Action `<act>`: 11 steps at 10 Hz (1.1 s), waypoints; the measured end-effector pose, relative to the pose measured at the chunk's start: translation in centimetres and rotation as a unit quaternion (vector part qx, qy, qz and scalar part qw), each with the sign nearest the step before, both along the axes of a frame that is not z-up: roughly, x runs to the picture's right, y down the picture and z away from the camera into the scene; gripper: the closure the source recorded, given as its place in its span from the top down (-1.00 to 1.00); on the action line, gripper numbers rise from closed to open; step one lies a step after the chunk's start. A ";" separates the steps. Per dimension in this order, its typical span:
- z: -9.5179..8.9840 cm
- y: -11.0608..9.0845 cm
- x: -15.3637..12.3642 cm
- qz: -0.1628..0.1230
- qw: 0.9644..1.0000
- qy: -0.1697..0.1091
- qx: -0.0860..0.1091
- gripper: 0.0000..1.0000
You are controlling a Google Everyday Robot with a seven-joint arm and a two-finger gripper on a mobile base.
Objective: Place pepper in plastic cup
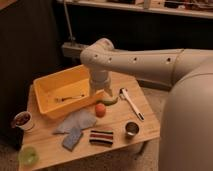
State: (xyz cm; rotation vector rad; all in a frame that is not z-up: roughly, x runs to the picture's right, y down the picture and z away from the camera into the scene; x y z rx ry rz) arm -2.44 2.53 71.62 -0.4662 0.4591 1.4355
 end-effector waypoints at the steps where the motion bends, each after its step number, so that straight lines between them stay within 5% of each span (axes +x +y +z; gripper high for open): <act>1: 0.5 0.4 1.0 -0.012 1.000 -0.001 0.001 0.30; 5: 1.2 -1.5 8.1 -0.009 0.998 -0.055 -0.009 0.30; 6: 0.9 -2.1 10.1 -0.018 0.995 -0.098 -0.012 0.30; 8: 0.7 -2.8 10.5 -0.071 0.980 -0.188 -0.003 0.30; 9: 0.6 -3.1 10.5 -0.098 0.968 -0.230 0.005 0.30; 11: 0.3 -3.5 11.4 -0.131 0.953 -0.275 0.013 0.30</act>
